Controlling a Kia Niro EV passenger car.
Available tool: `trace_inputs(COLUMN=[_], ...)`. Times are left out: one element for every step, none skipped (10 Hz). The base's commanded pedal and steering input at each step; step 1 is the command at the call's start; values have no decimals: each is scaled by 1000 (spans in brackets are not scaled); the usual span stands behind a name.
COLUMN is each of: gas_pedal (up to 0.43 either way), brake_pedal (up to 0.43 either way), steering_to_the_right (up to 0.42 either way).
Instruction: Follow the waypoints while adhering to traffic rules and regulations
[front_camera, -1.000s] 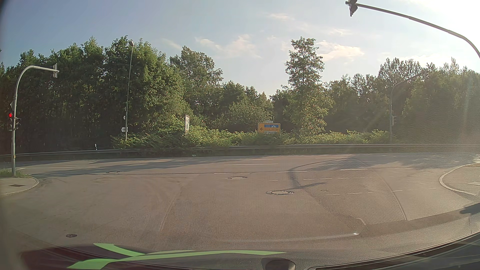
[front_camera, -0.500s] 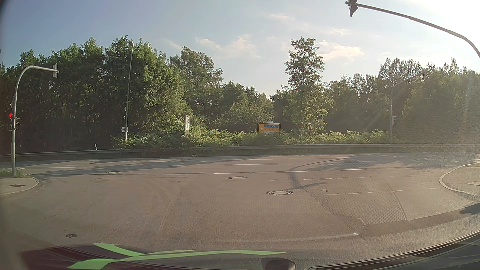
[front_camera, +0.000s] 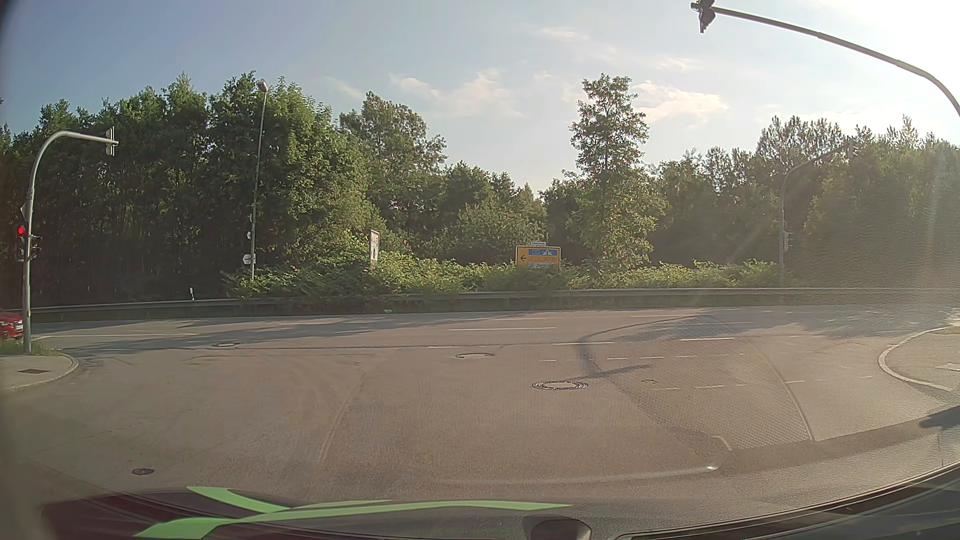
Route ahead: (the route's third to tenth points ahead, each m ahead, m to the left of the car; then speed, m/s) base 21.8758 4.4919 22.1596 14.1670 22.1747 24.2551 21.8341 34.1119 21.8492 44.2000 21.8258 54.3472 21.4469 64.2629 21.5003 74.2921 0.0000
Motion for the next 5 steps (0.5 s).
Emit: trace_inputs(gas_pedal=[0,0,0,0,0], brake_pedal=[329,329,329,329,335], steering_to_the_right=[-21,-21,-22,-21,-22])
